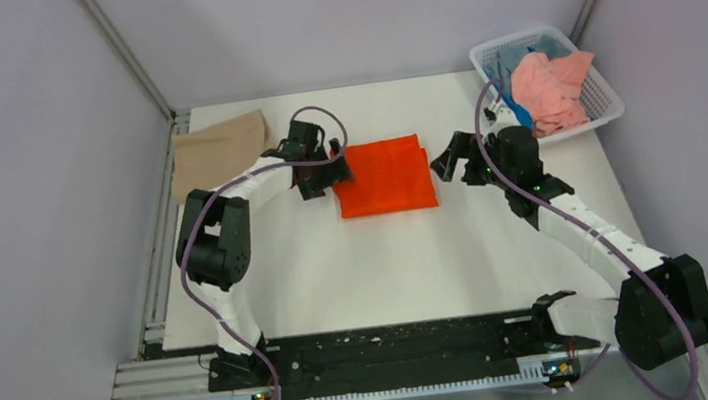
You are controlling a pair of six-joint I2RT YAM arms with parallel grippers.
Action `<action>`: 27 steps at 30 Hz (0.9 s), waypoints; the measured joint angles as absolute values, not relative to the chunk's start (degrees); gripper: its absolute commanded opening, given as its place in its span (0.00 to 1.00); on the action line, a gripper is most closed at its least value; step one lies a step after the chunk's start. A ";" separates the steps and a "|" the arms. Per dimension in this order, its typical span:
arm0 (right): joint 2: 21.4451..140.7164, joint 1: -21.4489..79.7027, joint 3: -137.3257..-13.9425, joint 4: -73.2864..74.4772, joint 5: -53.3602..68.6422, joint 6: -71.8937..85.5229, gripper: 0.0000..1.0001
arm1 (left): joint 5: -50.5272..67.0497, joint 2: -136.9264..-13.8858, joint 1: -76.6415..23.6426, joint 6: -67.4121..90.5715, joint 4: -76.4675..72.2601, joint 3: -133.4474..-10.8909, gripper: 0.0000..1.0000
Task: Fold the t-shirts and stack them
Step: Put the neatly folded tshirt into the corner of the board with the left arm
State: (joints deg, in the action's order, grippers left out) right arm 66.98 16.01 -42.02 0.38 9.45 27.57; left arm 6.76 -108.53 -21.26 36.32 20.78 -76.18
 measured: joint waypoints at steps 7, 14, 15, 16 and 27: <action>65.60 16.01 -41.98 -0.08 8.01 27.44 0.99 | 6.26 -113.45 -22.68 37.65 20.56 -78.30 0.83; 68.69 16.01 -41.98 0.12 8.36 27.42 0.99 | 5.17 -116.68 -24.43 37.98 20.36 -81.76 0.50; 68.73 16.01 -41.98 0.30 8.32 27.42 0.99 | 4.25 -117.05 -25.10 38.02 20.64 -82.35 0.44; 68.73 16.01 -41.98 0.40 8.23 27.35 0.99 | 3.42 -117.56 -25.96 37.85 20.86 -82.87 0.37; 68.71 16.01 -41.98 0.51 6.15 26.52 0.99 | -12.73 -122.85 -33.54 36.03 29.74 -93.03 0.00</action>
State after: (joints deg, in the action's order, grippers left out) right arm 68.71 16.01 -41.98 0.51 6.15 26.52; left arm -12.73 -122.85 -33.54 36.03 29.74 -93.03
